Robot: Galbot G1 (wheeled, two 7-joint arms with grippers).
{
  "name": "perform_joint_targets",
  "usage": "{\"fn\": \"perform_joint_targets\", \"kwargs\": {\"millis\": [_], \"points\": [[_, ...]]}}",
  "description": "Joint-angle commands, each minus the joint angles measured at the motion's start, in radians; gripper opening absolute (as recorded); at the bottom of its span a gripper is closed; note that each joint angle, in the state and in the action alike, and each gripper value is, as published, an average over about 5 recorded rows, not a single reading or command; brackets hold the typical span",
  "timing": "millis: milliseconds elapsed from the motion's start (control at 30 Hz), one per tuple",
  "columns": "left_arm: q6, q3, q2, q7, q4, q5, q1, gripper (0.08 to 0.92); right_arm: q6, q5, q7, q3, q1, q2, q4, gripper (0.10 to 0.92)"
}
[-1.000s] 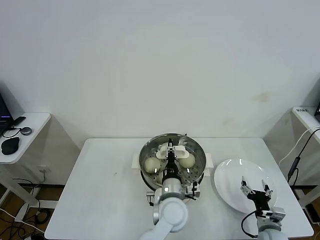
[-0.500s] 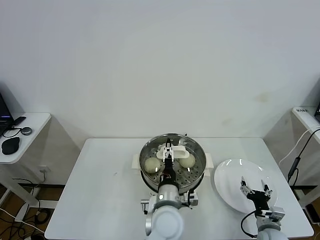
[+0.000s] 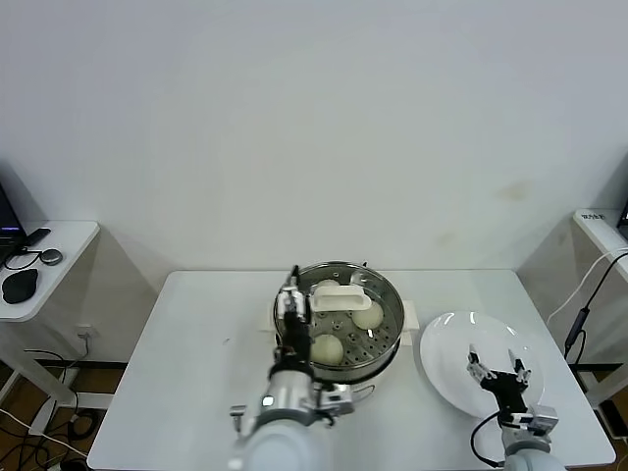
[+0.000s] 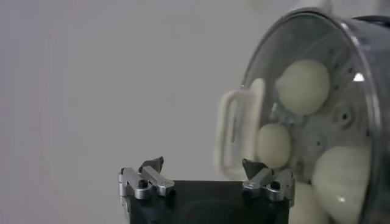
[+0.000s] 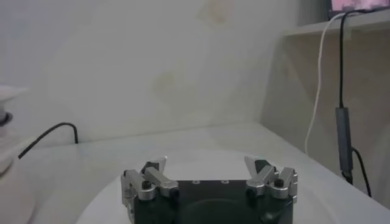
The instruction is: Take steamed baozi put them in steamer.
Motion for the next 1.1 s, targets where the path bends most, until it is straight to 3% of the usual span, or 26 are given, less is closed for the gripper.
{"fn": "perform_joint_targets", "kwargs": {"millis": [33,133,200,400,533,700,1100], "points": [[-0.245,-0.593,0.050,-0.256,-0.184,-0.995,0.222,0.823,-0.014,-0.078,-0.062,-0.053,-0.079,0.004,0.182,0.823],[-0.477,-0.750,0.044,-0.336,-0.075,-1.317,0.329,0.823,-0.020,-0.086,-0.052,-0.079,-0.110,0.001,0.207,0.823],[-0.574,-0.783,0.028,-0.374,-0.014,-1.386,0.391,0.823,-0.012,-0.097,-0.030,-0.094,-0.129,0.000,0.208,0.823],[-0.691,-0.724,-0.049,-0.453,0.093,-1.397,0.519,0.823,0.016,-0.092,0.018,-0.125,-0.189,0.017,0.213,0.823],[-0.700,-0.671,-0.059,-0.413,0.111,-1.365,0.596,0.823,-0.006,-0.091,0.020,-0.137,-0.232,0.007,0.246,0.823],[-0.620,-0.660,-0.060,-0.398,0.084,-1.336,0.655,0.823,-0.003,-0.105,0.027,-0.141,-0.263,-0.006,0.264,0.823],[-0.596,-0.661,-0.063,-0.386,-0.068,-1.386,0.733,0.823,-0.113,-0.175,0.030,-0.112,-0.321,-0.012,0.366,0.823]]}}
